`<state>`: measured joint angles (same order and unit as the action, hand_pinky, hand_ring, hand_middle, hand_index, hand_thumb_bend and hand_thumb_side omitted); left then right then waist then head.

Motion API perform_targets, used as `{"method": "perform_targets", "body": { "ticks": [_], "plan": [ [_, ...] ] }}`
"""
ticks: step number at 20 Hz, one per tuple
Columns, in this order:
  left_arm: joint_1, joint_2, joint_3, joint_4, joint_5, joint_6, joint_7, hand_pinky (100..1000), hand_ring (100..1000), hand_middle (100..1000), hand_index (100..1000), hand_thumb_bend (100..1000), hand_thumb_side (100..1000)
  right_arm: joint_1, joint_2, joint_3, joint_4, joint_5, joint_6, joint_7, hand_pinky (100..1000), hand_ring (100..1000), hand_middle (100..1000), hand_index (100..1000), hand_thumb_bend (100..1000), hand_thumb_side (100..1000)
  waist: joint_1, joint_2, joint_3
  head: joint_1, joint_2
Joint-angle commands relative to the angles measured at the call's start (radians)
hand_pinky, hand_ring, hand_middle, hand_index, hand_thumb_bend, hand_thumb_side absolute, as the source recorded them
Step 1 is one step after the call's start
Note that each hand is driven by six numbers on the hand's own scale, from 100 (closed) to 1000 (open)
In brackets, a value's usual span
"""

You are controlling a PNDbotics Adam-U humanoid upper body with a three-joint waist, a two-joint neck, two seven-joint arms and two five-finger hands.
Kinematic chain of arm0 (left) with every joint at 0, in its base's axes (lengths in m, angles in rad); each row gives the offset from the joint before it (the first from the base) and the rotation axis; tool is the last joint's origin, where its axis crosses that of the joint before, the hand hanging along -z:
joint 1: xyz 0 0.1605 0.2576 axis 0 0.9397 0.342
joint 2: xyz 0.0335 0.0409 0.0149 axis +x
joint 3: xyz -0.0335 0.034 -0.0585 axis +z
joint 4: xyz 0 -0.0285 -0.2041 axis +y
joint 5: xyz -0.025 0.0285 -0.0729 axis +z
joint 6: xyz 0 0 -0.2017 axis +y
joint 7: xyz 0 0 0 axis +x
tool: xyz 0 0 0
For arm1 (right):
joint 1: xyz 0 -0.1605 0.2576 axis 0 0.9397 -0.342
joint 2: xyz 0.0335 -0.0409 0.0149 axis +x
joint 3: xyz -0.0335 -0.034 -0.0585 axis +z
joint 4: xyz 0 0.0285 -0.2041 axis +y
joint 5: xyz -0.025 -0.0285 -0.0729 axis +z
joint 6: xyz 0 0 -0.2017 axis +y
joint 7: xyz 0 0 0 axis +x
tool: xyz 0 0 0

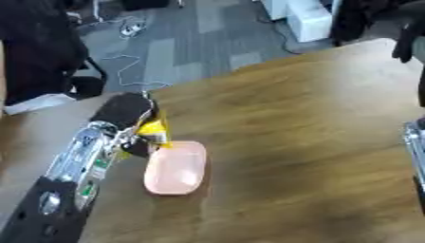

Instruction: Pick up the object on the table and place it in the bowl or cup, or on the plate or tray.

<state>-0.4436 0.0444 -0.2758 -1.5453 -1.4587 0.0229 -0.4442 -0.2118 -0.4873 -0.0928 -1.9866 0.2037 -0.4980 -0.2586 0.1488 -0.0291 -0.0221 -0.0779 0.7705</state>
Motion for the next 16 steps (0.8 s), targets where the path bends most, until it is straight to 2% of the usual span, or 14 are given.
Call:
{"method": "perform_targets", "body": {
  "ticks": [1, 2, 5, 11, 13, 14, 16],
  "plan": [
    [0.005, -0.018, -0.009, -0.011, 0.014, -0.007, 0.020, 100, 100, 100, 176, 273, 100, -0.017, -0.023, -0.002, -0.013, -0.003, 0.002, 0.004, 100, 243, 303, 633, 100, 1000, -0.006, -0.005, 0.001, 0.002, -0.001],
    [0.013, -0.024, -0.012, -0.014, 0.020, -0.007, 0.036, 100, 100, 103, 197, 247, 100, -0.017, -0.023, -0.002, -0.013, -0.003, 0.003, 0.005, 100, 242, 301, 633, 100, 1000, -0.005, -0.005, 0.001, 0.001, -0.001],
    [0.031, -0.035, -0.023, -0.013, 0.038, -0.008, 0.083, 100, 131, 149, 234, 250, 100, -0.017, -0.024, -0.003, -0.013, -0.003, 0.005, 0.007, 100, 241, 300, 633, 100, 1000, -0.005, -0.005, 0.002, -0.002, -0.001],
    [0.046, -0.042, -0.026, -0.006, 0.026, -0.012, 0.120, 100, 206, 226, 303, 219, 100, -0.017, -0.025, -0.004, -0.013, -0.003, 0.005, 0.008, 100, 240, 297, 632, 100, 1000, -0.005, -0.004, 0.003, -0.004, -0.001],
    [0.047, -0.044, -0.026, -0.008, 0.014, -0.016, 0.131, 100, 272, 287, 386, 198, 288, -0.016, -0.025, -0.003, -0.013, -0.003, 0.005, 0.009, 100, 239, 296, 631, 100, 1000, -0.005, -0.004, 0.003, -0.005, -0.001],
    [0.048, -0.045, -0.026, -0.008, 0.011, -0.021, 0.133, 100, 326, 333, 438, 184, 438, -0.016, -0.025, -0.003, -0.013, -0.003, 0.005, 0.009, 100, 239, 296, 631, 100, 1000, -0.005, -0.004, 0.003, -0.005, -0.001],
    [0.049, -0.045, -0.026, -0.007, 0.005, -0.033, 0.134, 126, 388, 384, 504, 211, 568, -0.017, -0.025, -0.003, -0.013, -0.003, 0.004, 0.010, 100, 239, 296, 631, 100, 1000, -0.005, -0.004, 0.003, -0.005, -0.001]
  ]
}}
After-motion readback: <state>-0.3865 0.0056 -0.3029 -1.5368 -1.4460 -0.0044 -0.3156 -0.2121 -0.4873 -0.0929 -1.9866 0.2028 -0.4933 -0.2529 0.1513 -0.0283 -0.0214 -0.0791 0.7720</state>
